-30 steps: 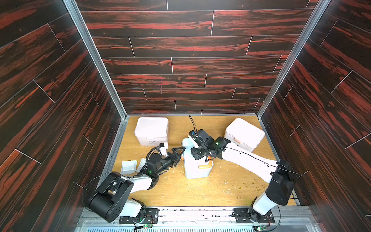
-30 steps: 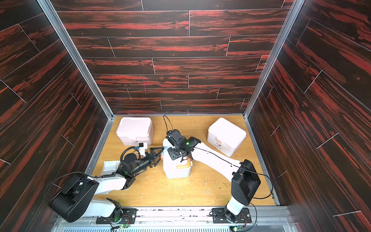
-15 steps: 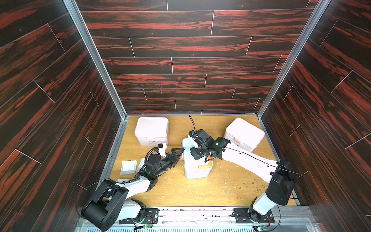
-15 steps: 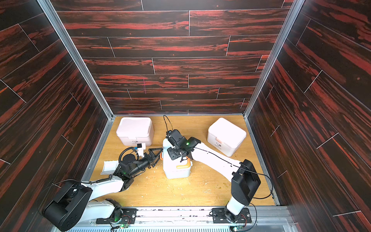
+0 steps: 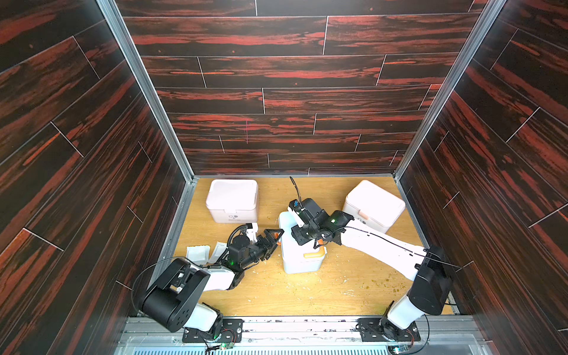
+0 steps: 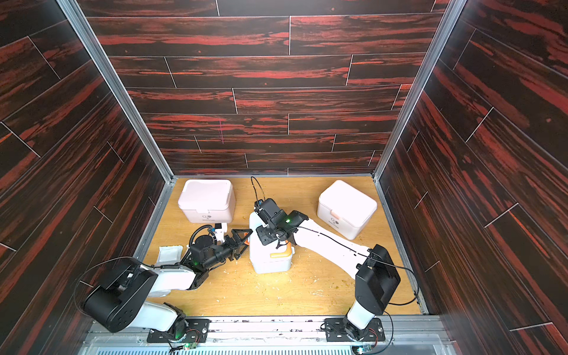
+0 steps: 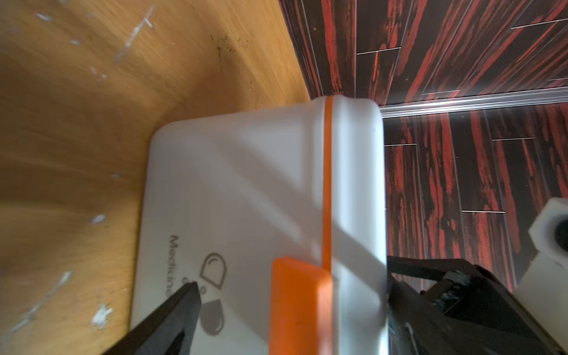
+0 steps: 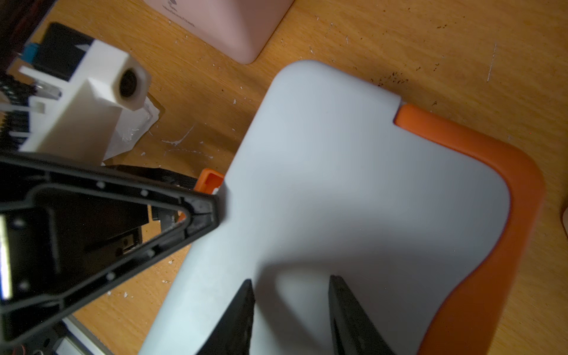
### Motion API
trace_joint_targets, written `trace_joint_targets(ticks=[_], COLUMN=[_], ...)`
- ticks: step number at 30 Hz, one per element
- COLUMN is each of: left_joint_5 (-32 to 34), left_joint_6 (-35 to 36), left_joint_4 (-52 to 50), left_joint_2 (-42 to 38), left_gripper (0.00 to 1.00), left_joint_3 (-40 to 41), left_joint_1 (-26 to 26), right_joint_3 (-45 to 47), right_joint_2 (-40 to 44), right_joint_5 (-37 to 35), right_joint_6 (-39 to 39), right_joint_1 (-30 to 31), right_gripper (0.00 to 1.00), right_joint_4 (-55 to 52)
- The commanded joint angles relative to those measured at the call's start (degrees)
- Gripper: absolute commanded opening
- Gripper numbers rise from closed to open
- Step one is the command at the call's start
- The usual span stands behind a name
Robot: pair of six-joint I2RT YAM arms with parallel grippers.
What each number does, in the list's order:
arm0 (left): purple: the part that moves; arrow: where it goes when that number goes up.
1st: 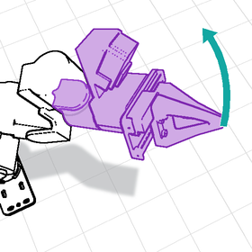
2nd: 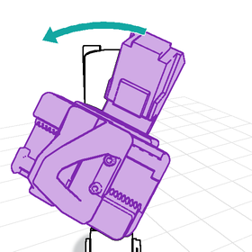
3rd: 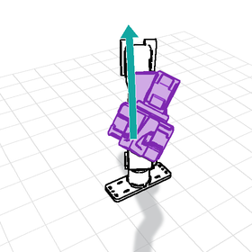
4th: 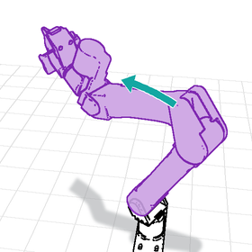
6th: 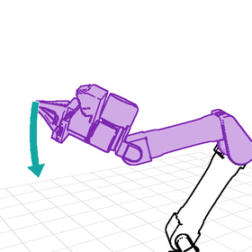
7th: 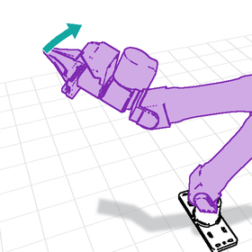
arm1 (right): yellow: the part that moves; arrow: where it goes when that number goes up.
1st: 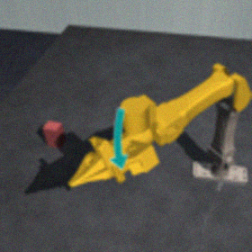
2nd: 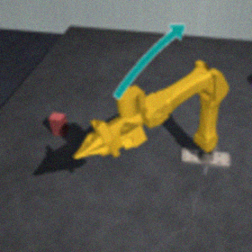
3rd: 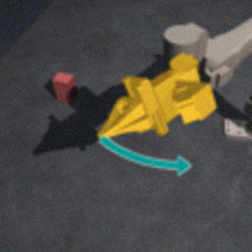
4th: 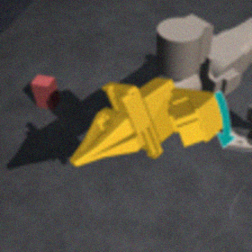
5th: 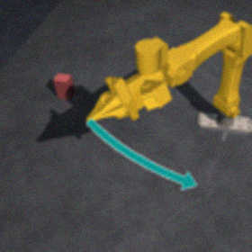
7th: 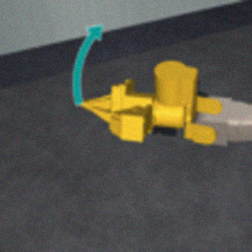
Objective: Open first aid kits and take out gauze
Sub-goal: Close the fastener on the first aid kit, then move the first aid kit to the center of the board.
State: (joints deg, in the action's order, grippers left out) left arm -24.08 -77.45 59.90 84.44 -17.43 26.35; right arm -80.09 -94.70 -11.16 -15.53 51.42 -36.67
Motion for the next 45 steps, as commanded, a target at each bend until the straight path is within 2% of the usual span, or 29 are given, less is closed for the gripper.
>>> trace_joint_targets(ticks=[1, 7, 17, 24, 28, 34, 38, 43, 45], left_joint_5=[-1.15, -0.15, 3.01, 4.49, 6.07, 8.75, 9.49, 7.02, 8.14], left_joint_6=[-2.96, -2.64, 2.68, 3.65, 5.78, 12.71, 17.52, 21.03, 23.10], left_joint_4=[8.16, 5.71, -9.27, -13.98, -21.46, -40.29, -51.84, -56.54, -59.84], left_joint_2=[0.51, -3.59, -15.44, -17.76, -20.43, -28.10, -30.74, -28.60, -27.40], left_gripper=[1.00, 1.00, 1.00, 1.00, 1.00, 0.99, 0.89, 0.67, 0.65], left_joint_3=[-1.21, -0.41, 0.19, 0.65, -0.16, -5.45, -10.78, -16.44, -18.95], left_joint_1=[0.40, 0.45, 0.37, 0.37, 0.33, 0.37, 0.37, 0.86, 1.50], right_joint_3=[2.87, 3.19, 2.97, 2.77, 2.93, 4.13, 6.17, 8.61, 9.43], right_joint_2=[-0.73, -0.75, -0.93, -0.86, 0.81, 5.96, 10.34, 14.92, 15.96], right_joint_5=[2.38, 2.43, 2.90, 2.90, 3.32, 4.88, 3.21, 2.63, 3.39], right_joint_6=[-0.64, -0.81, -0.79, -0.72, -0.98, -1.66, -2.45, -2.89, -3.01], right_joint_1=[0.26, 0.25, 0.26, 0.26, 0.26, 0.25, 0.09, -0.79, -1.46], right_gripper=[0.43, 0.43, 0.43, 0.43, 0.43, 0.45, 0.45, 0.45, 0.45], right_joint_4=[-6.31, -6.05, -5.96, -6.00, -5.53, -2.51, 0.07, 2.48, 2.91])
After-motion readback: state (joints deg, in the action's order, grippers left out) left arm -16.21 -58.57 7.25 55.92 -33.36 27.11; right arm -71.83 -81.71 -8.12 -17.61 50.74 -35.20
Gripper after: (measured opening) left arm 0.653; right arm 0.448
